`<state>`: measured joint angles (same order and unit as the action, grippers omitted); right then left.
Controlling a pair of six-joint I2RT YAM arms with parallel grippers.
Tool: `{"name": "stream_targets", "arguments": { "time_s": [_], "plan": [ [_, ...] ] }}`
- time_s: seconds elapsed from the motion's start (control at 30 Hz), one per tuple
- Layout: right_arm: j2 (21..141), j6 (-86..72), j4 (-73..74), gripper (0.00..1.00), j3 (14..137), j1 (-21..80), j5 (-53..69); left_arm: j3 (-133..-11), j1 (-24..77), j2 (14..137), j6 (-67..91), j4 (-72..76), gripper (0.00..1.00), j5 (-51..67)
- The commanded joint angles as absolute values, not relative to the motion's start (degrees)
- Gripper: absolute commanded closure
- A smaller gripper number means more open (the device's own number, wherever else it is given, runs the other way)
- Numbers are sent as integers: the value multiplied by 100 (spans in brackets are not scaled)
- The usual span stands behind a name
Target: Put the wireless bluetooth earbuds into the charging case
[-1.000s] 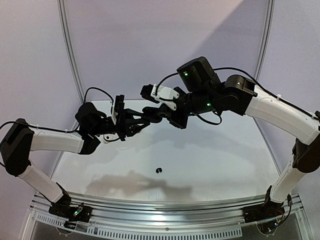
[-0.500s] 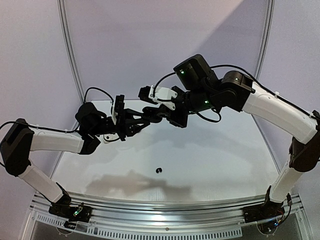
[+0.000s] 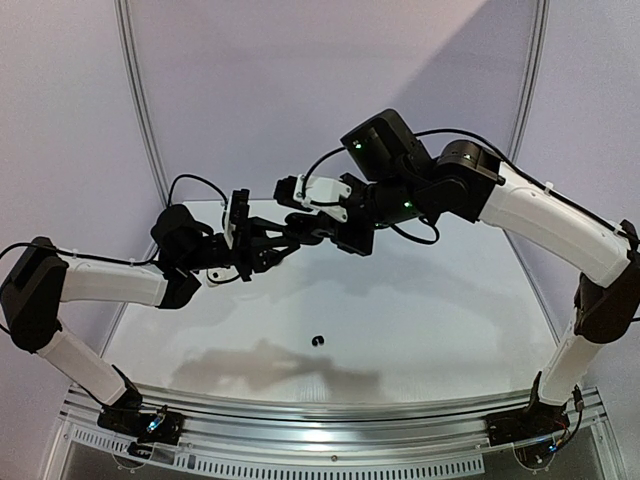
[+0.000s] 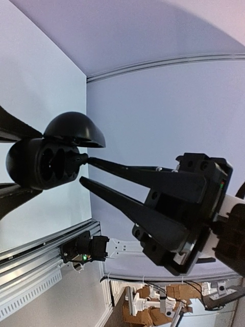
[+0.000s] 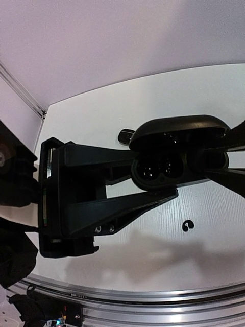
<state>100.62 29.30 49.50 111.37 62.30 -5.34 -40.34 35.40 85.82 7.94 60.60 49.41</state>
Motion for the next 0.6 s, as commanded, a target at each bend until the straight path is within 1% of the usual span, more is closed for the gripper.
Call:
{"name": "stream_targets", "arguments": {
  "time_s": [0.0,0.13,0.33,0.57],
  "plan": [
    [10068,2814,4756,88,11127,6228,-407,-4014,3551,8411,751,6383,100,4995],
    [9804,2573,4347,82,11082,6107,-199,-4038,3544,8420,751,6381,100,5002],
    [9516,2337,4151,78,10984,6012,-178,-4048,3542,8429,781,6364,100,5010],
    [9272,2186,4054,77,10832,5988,-116,-4073,3537,8451,847,6371,100,4988]
  ]
}}
